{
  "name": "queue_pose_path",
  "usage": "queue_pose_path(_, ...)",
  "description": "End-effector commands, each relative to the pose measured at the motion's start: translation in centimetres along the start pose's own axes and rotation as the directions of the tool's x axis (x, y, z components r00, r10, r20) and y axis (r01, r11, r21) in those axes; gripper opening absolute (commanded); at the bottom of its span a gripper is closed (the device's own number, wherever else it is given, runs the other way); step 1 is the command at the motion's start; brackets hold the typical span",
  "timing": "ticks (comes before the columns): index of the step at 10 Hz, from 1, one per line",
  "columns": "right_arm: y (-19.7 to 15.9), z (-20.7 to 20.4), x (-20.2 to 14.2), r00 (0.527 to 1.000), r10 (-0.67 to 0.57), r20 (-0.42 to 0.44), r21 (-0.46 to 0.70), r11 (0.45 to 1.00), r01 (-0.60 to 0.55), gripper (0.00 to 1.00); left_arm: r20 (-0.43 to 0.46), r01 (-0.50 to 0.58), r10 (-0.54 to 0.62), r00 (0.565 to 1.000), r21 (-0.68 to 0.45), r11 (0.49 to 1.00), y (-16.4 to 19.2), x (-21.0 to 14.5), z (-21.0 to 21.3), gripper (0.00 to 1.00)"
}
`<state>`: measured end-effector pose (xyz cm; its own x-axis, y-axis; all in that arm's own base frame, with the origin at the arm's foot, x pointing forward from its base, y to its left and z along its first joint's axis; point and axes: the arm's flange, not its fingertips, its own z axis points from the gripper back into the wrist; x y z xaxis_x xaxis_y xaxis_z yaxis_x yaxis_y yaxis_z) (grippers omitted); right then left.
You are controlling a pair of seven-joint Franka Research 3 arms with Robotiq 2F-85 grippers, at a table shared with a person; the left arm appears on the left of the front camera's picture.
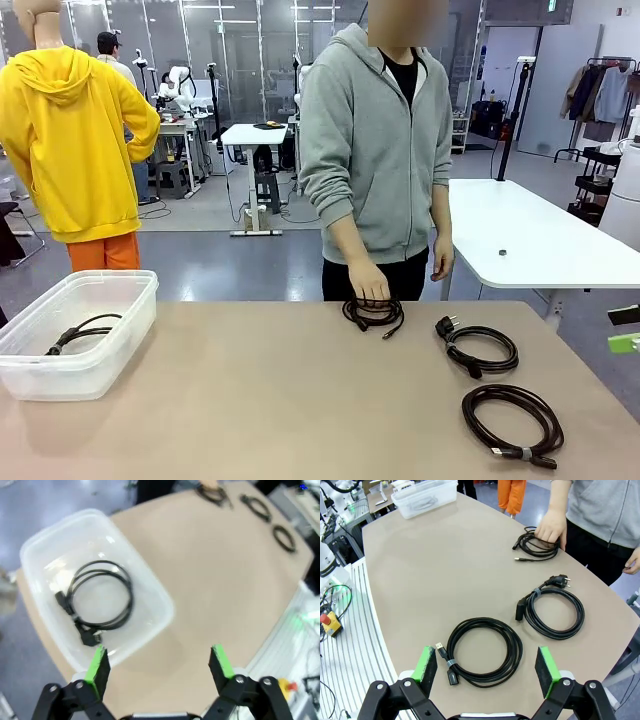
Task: Organize and store the cables.
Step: Place the Power Cable into the Organizing box.
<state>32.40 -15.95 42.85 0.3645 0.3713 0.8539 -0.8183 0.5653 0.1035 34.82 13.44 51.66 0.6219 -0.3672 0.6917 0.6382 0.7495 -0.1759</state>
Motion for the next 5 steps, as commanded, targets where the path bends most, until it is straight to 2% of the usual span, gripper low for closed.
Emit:
queue_pose_path(1,0.0,0.1,0.1,1.0,0.015,0.024,-0.003,1.0,-0.015,1.0,-0.01,0.071,-0.073,0.997,-0.114,0.991,-0.1,-1.5,1.3,1.0)
queue_pose_path(3,0.0,0.1,0.1,1.0,0.015,0.024,-0.003,1.0,-0.015,1.0,-0.032,0.101,-0.108,0.994,-0.17,0.98,0.2,-0.1,0.4,1.0)
queue_pose_path(4,0.0,0.1,0.1,1.0,0.015,0.024,-0.003,1.0,-0.015,1.0,0.02,0.075,-0.073,0.997,-0.109,0.991,-1.0,-1.9,1.2,1.0)
queue_pose_path(5,0.0,0.1,0.1,1.0,0.015,0.024,-0.003,1.0,-0.015,1.0,0.02,0.075,-0.073,0.997,-0.109,0.991,-1.0,-1.9,1.2,1.0)
